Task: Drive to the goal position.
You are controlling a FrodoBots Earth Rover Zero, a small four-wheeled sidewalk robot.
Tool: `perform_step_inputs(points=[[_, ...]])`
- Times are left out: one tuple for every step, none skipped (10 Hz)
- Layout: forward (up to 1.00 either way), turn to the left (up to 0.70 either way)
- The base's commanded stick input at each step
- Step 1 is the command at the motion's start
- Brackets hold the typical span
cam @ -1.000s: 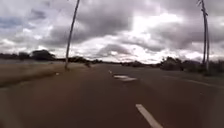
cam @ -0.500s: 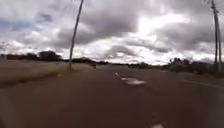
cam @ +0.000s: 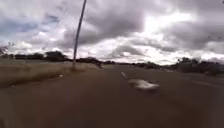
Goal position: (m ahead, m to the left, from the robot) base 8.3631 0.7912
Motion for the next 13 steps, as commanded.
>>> perform_step_inputs(points=[[1.0, -0.36], [1.0, -0.36], [1.0, -0.36], [1.0, -0.36], [1.0, -0.36], [1.0, -0.36], [1.0, -0.36], [1.0, -0.36], [1.0, -0.36], [1.0, -0.36], [1.0, -0.36], [1.0, -0.36], [1.0, -0.36]])
